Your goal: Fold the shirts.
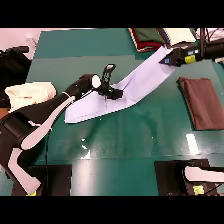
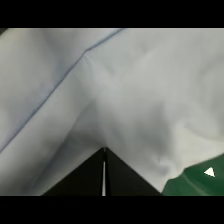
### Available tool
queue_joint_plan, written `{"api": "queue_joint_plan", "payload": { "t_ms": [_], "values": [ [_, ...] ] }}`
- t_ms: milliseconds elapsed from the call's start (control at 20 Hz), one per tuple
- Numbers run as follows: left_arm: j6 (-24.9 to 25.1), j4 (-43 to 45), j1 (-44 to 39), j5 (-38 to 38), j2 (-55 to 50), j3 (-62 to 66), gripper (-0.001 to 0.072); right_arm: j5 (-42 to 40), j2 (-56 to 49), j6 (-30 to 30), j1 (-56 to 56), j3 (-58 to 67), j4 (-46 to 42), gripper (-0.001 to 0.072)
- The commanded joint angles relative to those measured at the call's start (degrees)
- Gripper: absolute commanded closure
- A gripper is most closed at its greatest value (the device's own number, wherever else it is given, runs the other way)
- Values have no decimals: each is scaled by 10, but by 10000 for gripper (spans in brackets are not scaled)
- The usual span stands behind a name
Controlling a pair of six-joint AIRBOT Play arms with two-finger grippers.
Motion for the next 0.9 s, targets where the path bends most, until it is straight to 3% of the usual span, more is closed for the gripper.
{"api": "queue_joint_plan", "payload": {
  "t_ms": [0,200,350,600,750,800,850],
  "values": [
    [5,-7,-2,2,-19,12,686,6,7,36,58,59,1,700],
    [3,-7,2,11,-19,14,686,0,7,49,108,86,1,700],
    [4,1,33,-47,-4,51,686,-25,7,51,145,95,1,700],
    [5,105,146,-100,147,74,685,-62,-37,52,260,94,6,700],
    [6,175,220,-113,257,74,685,-153,-110,-11,370,94,116,699],
    [6,189,242,-117,289,74,685,-200,-140,-45,408,95,159,686],
    [6,197,257,-121,314,74,685,-237,-170,-73,440,105,176,545]
  ]
}}
